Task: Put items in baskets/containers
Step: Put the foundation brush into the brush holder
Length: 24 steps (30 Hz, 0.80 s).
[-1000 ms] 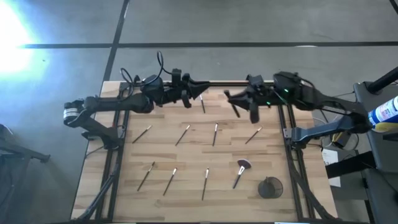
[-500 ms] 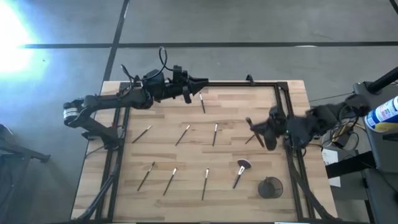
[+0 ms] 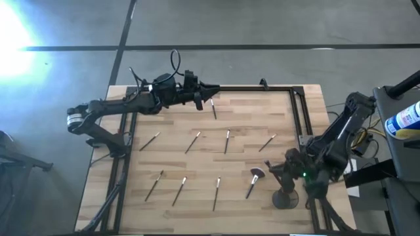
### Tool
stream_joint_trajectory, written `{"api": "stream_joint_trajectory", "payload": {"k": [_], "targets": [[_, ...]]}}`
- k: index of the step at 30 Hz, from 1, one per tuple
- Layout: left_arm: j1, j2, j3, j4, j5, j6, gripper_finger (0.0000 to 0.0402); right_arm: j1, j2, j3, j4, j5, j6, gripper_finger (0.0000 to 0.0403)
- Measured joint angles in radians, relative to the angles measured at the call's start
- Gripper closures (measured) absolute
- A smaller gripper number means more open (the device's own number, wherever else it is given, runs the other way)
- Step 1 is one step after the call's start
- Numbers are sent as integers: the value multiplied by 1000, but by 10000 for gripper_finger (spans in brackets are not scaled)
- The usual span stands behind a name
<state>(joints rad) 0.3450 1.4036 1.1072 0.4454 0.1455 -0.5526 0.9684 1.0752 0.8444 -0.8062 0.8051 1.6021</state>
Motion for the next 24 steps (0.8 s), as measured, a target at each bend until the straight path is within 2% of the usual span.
{"api": "stream_joint_trajectory", "payload": {"k": [3,13,24], "targets": [[0,0,0,0,0,21,319,56,67,0,2,39,61,373],[0,0,0,-36,-16,23,319,185,262,18,4,60,177,370],[-2,2,0,-36,-48,-34,319,239,341,19,3,58,217,357]]}}
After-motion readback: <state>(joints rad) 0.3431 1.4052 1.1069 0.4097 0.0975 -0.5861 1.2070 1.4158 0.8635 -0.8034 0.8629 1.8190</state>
